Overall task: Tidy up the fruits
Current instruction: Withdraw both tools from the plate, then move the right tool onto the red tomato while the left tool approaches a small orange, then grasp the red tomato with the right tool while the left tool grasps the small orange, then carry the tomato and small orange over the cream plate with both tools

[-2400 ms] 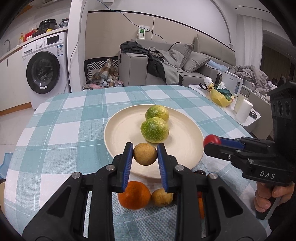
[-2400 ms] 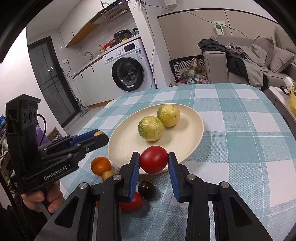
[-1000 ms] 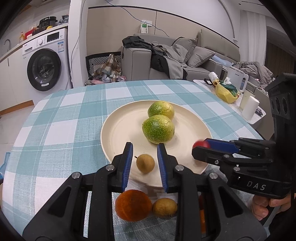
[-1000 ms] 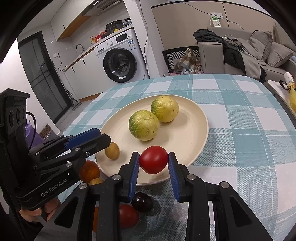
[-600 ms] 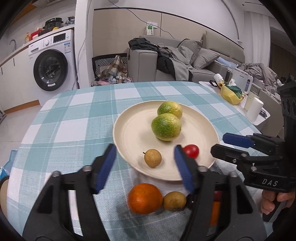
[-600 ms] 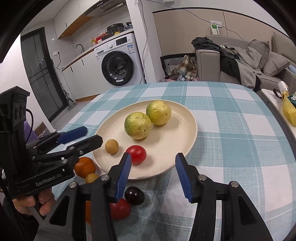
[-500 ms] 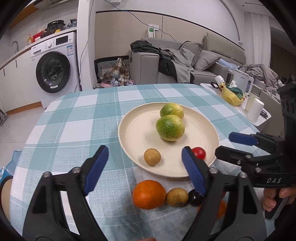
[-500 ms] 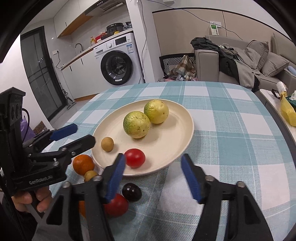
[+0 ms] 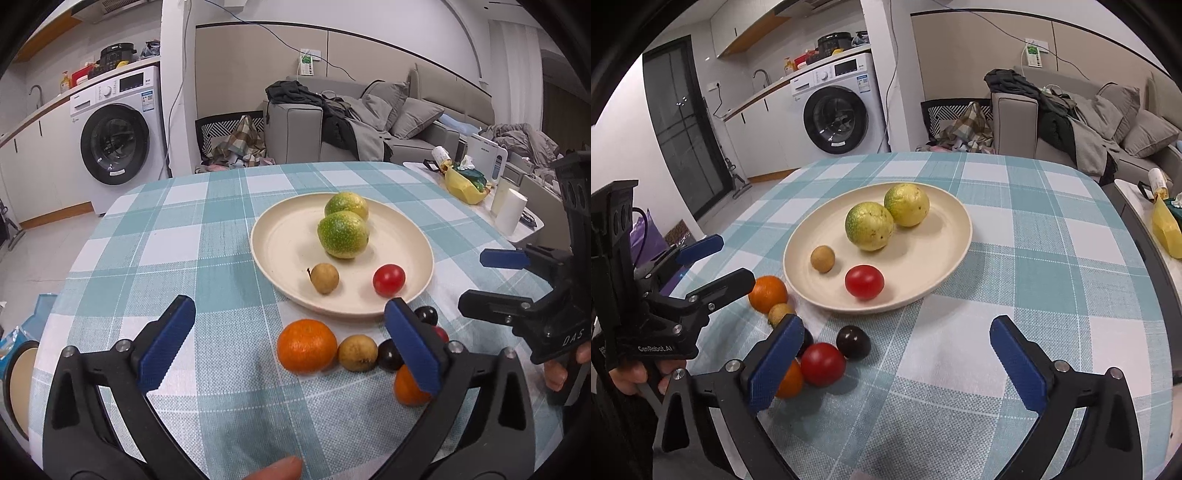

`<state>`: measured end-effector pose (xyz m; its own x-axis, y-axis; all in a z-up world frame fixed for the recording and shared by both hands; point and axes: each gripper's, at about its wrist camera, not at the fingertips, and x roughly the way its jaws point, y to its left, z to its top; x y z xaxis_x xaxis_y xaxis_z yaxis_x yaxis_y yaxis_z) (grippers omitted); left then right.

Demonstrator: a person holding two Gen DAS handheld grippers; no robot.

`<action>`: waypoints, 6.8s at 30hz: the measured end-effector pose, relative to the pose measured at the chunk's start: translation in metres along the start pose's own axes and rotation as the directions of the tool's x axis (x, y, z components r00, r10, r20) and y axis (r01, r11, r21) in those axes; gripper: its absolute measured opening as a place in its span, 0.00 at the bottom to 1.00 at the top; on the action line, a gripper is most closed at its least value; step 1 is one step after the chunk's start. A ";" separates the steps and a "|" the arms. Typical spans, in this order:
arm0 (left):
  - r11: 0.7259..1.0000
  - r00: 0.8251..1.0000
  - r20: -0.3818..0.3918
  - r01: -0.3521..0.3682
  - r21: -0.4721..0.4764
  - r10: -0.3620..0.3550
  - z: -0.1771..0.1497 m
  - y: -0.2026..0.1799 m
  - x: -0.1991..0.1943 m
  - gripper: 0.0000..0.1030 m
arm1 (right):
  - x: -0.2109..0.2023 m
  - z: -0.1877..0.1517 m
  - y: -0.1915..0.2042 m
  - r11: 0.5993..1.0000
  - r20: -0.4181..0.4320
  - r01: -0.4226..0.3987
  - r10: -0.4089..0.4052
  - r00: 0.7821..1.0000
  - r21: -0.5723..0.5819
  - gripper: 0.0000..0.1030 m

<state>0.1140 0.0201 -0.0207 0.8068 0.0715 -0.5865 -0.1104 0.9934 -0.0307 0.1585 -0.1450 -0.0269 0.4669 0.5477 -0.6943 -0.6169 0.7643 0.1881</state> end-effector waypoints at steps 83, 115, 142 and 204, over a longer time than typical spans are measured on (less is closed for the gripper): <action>0.994 0.998 -0.059 -0.011 -0.107 0.005 -0.007 0.024 0.012 0.99 | 0.018 -0.016 0.014 0.987 -0.180 -0.146 0.133 0.975 -0.060 0.66; 0.994 0.997 -0.083 -0.009 -0.105 0.000 -0.006 0.020 0.017 0.99 | 0.022 -0.023 0.049 0.975 -0.172 -0.121 0.088 0.981 -0.188 0.32; 0.980 0.969 -0.195 0.125 -0.157 -0.155 -0.014 0.025 0.042 0.59 | 0.002 -0.007 0.031 0.989 -0.073 -0.094 0.086 0.994 -0.113 0.32; 0.988 0.994 -0.012 0.111 -0.112 -0.113 0.039 0.015 0.054 0.34 | 0.011 0.030 -0.010 0.995 0.092 -0.063 0.056 0.994 0.078 0.32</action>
<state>0.1789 0.0419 -0.0210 0.8073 -0.0418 -0.5886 -0.0846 0.9790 -0.1857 0.1886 -0.1369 -0.0154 0.4879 0.6188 -0.6157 -0.5941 0.7521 0.2852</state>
